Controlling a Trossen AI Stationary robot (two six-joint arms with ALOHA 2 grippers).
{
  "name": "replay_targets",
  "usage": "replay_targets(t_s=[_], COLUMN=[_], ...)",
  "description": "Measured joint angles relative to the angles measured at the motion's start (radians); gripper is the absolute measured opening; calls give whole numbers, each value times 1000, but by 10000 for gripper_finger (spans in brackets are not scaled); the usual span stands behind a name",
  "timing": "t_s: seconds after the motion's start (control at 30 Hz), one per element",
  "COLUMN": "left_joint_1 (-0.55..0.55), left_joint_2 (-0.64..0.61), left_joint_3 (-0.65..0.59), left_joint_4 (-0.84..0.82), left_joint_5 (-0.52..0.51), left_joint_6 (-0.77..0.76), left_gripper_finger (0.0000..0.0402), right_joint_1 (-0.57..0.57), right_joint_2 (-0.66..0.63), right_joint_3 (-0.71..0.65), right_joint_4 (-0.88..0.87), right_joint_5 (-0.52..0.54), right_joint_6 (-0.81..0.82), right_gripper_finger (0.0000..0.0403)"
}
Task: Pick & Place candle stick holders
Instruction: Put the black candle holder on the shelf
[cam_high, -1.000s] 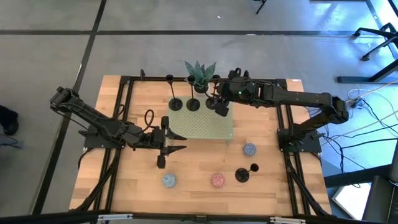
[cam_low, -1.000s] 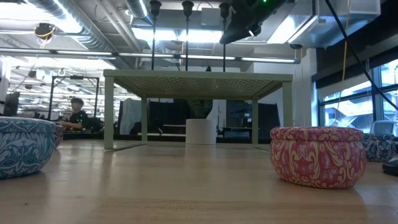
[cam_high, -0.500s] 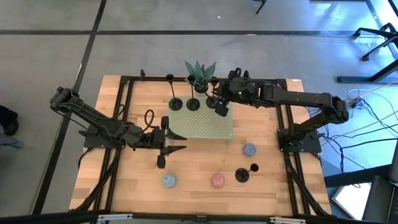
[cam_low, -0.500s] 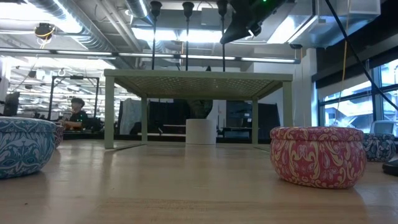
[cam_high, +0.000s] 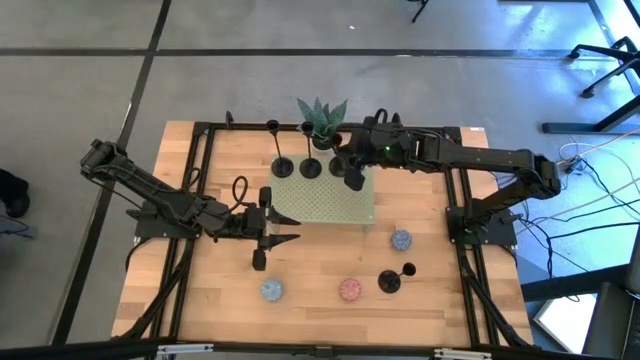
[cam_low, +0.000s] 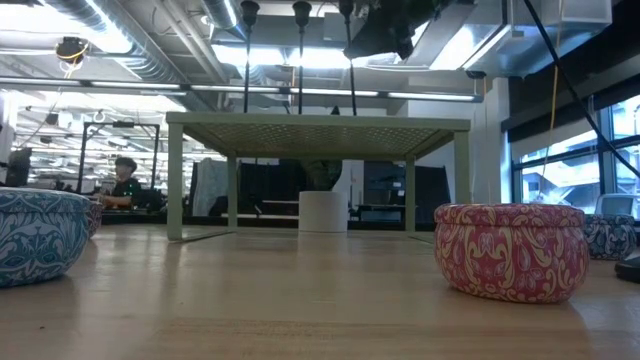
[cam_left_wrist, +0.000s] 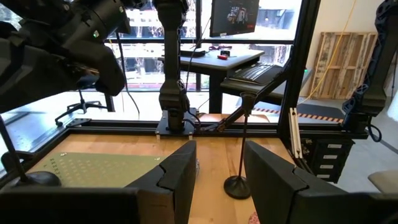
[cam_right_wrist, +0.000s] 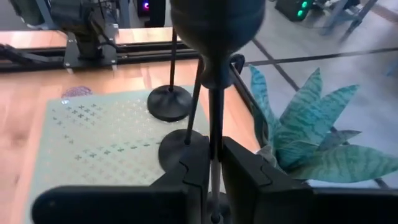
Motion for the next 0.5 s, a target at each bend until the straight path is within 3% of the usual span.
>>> replay_targets(t_s=[0.27,0.5], left_joint_1=[0,0], left_joint_2=[0,0], left_joint_3=[0,0], left_joint_4=[0,0], left_joint_5=[0,0], left_joint_6=[0,0], left_gripper_finger=[130,130], right_joint_1=[-1,-1], right_joint_2=[-13,-19], right_joint_3=[0,0], right_joint_4=[15,51], right_joint_5=[-4,-68], right_joint_6=[34,88], right_gripper_finger=[43,43])
